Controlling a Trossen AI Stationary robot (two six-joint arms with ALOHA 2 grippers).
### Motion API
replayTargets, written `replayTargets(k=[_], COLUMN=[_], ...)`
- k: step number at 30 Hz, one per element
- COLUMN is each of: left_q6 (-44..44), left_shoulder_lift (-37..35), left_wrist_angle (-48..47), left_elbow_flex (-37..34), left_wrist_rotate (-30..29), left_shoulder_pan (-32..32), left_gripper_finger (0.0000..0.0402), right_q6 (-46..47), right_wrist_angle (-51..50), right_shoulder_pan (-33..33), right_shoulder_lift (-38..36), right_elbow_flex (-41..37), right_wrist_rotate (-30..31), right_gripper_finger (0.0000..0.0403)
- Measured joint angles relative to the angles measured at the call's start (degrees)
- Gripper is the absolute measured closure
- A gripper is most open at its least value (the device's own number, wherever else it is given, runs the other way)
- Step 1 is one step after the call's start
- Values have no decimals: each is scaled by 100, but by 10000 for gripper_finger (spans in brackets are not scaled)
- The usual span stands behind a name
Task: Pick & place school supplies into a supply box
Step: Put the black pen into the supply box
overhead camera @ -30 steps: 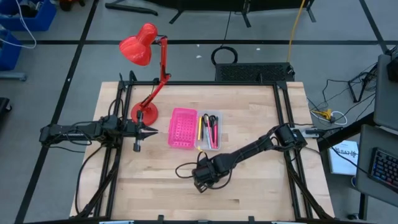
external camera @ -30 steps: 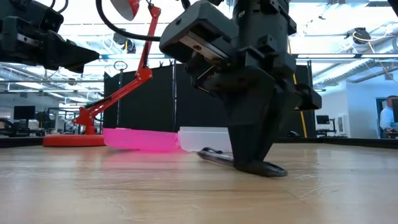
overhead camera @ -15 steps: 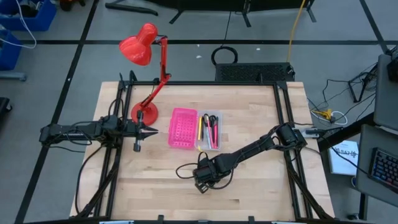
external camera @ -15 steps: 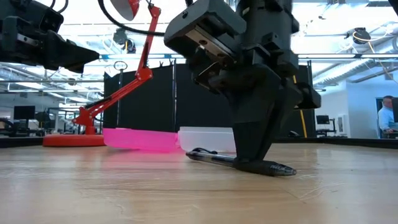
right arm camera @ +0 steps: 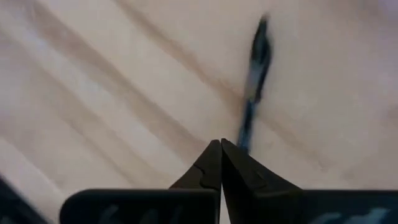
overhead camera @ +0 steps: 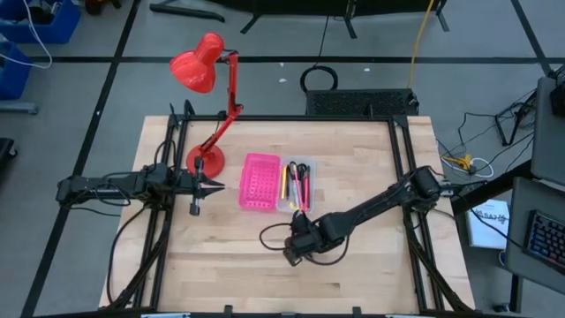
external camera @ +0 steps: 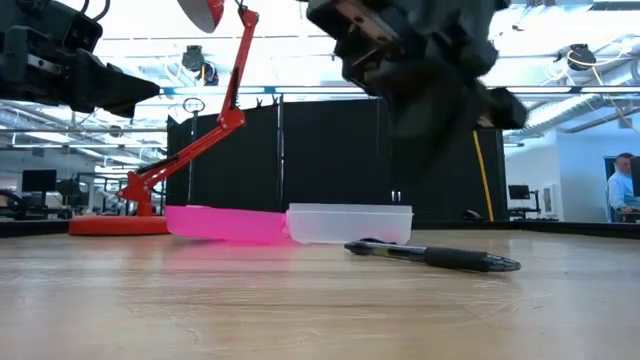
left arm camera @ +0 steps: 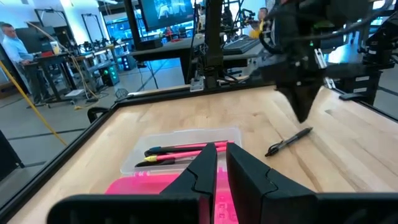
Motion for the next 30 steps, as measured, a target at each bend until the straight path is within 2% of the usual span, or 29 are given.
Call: replayTargets(k=[5,9,17,22,25,30], left_q6=[0,0,0,0,0,0], left_shoulder_lift=[0,-1,-2,0,-1,-2], left_wrist_angle=[1,3,6,6,13,28], left_elbow_flex=[0,0,-1,0,0,0], left_wrist_rotate=[0,0,0,0,0,0], left_shoulder_pan=[0,0,0,0,0,0], left_gripper_finger=[357,357,357,357,357,357], right_q6=[-397,-322,-197,-50,96,56], right_wrist_angle=[47,4,-323,-374,-743,-1294], right_shoulder_pan=[44,129,155,160,148,77], right_shoulder_lift=[-34,104,510,901,1228,1514], right_elbow_flex=[25,13,20,63,60,83], right_wrist_rotate=[18,-624,-765,-1190,-1443,-1484], right_gripper_finger=[401,390,305,263,261,280])
